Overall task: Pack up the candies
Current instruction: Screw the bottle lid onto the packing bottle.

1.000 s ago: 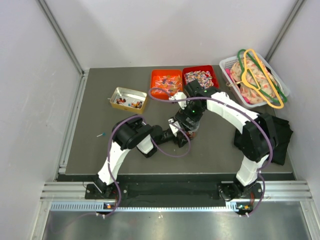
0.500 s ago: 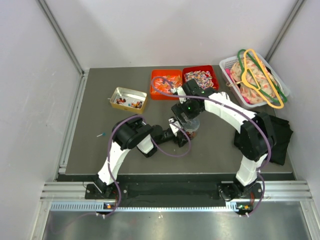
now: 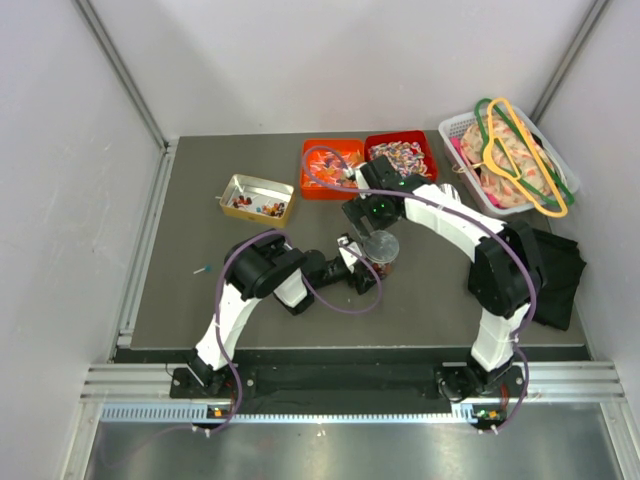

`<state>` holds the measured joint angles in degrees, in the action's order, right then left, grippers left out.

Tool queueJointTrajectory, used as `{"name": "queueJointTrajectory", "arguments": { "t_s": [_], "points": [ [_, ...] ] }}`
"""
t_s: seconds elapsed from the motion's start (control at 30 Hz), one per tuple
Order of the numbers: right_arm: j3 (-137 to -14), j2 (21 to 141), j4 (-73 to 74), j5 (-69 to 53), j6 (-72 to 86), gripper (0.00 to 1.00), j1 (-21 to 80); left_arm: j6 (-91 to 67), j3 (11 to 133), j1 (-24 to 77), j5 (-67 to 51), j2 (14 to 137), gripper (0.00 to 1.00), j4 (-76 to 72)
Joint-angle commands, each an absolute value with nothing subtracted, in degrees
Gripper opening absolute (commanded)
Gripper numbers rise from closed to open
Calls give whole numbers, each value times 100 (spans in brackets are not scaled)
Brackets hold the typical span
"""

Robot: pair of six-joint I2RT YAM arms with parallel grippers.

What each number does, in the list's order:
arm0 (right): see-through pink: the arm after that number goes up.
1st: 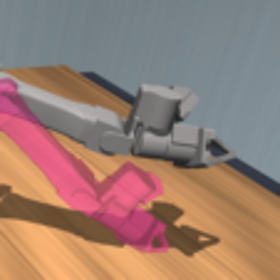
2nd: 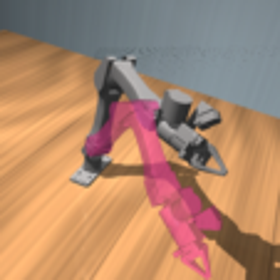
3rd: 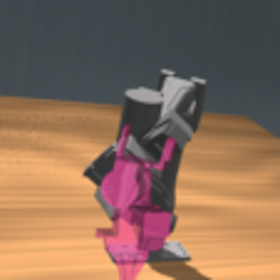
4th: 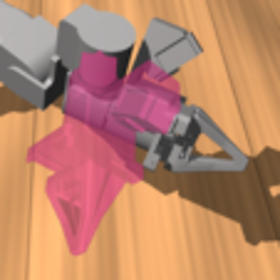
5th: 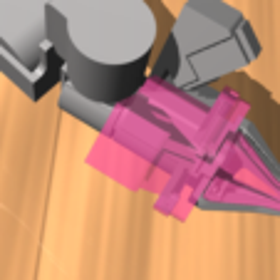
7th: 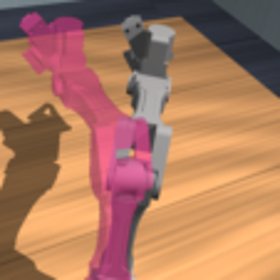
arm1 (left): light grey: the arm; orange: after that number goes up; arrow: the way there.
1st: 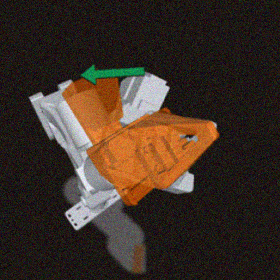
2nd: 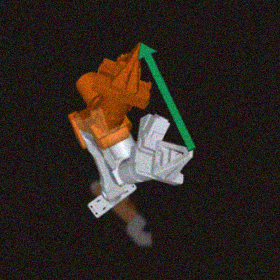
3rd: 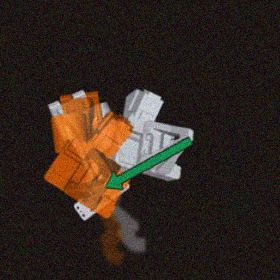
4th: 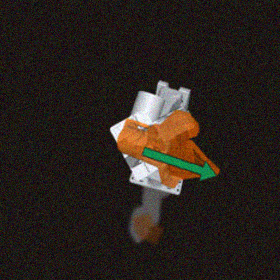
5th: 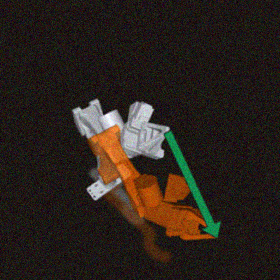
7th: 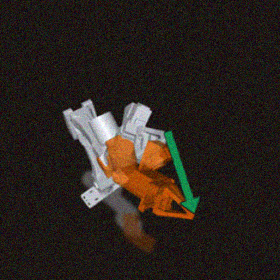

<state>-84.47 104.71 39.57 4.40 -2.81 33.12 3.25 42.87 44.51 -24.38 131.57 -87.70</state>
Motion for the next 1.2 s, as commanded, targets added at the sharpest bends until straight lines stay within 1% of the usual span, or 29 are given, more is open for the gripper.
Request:
{"name": "queueJointTrajectory", "arguments": {
  "t_s": [0.0, 0.17, 0.33, 0.5, 0.57, 0.67, 0.7, 0.73, 0.77, 0.8, 0.9, 1.0, 1.17],
  "points": [
    [-8657, 10205, 3832, 844, -413, 99, 3138, 325, 4157, 4509, -2496, 13403, 68, -8807],
    [-8421, 9967, 3876, 730, -606, 99, 2848, 325, 4157, 4509, -2505, 13403, 68, -8807],
    [-8025, 9686, 3858, 607, -905, 99, 2830, 325, 4157, 4509, -2505, 13403, 68, -8815],
    [-7664, 9361, 3621, 835, -993, 99, 2646, 325, 4157, 4509, -2496, 13403, 68, -8815],
    [-7786, 9317, 3735, 546, -1124, 99, 2514, 325, 4157, 4509, -2496, 13403, 68, -8816],
    [-7840, 9168, 3989, 27, -1896, 99, 2435, 325, 4157, 4509, -2496, 13403, 68, -8807],
    [-7840, 9054, 4112, -243, -2368, 99, 2426, 325, 4166, 4509, -2505, 13403, 68, -8815],
    [-7840, 9001, 4226, -681, -2599, 99, 2426, 325, 4157, 4517, -2505, 13403, 68, -8807],
    [-7883, 8974, 4315, -860, -2749, 99, 2426, 325, 4157, 4509, -2505, 13403, 67, -8807],
    [-7927, 8956, 4629, -1105, -2951, 99, 2434, 325, 4157, 4509, -2505, 13403, 67, -8807],
    [-8120, 8982, 5007, -1449, -3566, 99, 2452, 325, 4157, 4509, -2505, 13403, 67, -8807],
    [-8296, 9017, 5325, -2054, -3979, 99, 2487, 334, 4157, 4509, -2505, 13403, 67, -8807],
    [-8279, 9149, 5484, -2030, -4245, 99, 2891, 334, 4157, 4509, -2505, 13403, 67, -8807]
  ]
}}
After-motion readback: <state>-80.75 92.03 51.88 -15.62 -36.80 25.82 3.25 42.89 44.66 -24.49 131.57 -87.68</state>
